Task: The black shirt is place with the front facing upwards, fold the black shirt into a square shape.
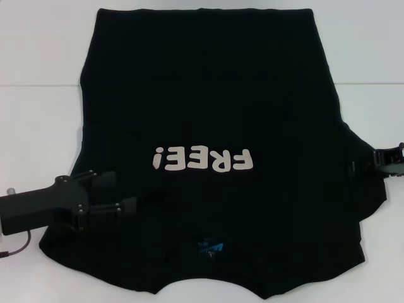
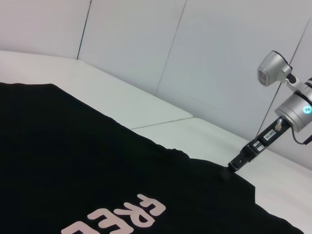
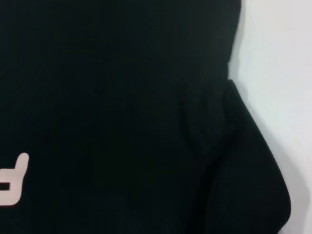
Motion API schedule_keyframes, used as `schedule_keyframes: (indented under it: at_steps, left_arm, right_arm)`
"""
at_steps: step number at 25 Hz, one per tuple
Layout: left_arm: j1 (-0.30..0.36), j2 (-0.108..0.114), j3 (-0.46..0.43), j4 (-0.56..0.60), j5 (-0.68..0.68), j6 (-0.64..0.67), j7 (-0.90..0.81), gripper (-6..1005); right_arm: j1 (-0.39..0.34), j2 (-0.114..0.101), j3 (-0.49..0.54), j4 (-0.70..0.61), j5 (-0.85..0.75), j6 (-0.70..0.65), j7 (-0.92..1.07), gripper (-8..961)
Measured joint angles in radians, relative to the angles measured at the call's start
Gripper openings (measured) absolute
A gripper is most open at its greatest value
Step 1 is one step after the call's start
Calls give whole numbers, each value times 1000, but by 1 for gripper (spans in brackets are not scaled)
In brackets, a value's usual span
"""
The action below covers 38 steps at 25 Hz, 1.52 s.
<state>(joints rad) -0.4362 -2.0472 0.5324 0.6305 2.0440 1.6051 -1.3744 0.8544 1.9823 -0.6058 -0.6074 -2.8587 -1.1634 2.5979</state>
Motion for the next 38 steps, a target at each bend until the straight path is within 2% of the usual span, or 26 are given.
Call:
schedule_keyframes:
  at_steps: [6,14,25,30,38]
  left_arm:
    - [-1,0,0,0,-3,3,0,905]
    - [1,0,-2,0,-4,8,-1,905]
    - [-1,-1,-2,0,-4,9,-2,904]
    - [-2,1,-2,0,-3,9,-6,905]
    - [-1,2,-2,0,-2,9,-6,905]
  right_arm:
    - [0,-1,-23,-5,3,-5,-1,714]
    - [0,-2,-41,-5,-2,2,1,456]
    - [-1,-6,-54,-13,-3,-1,2,45]
    - [-22,-10,-41,-74,16,-27,8,27]
    - [-70,-22,-43,-194,133,-102,-23,23]
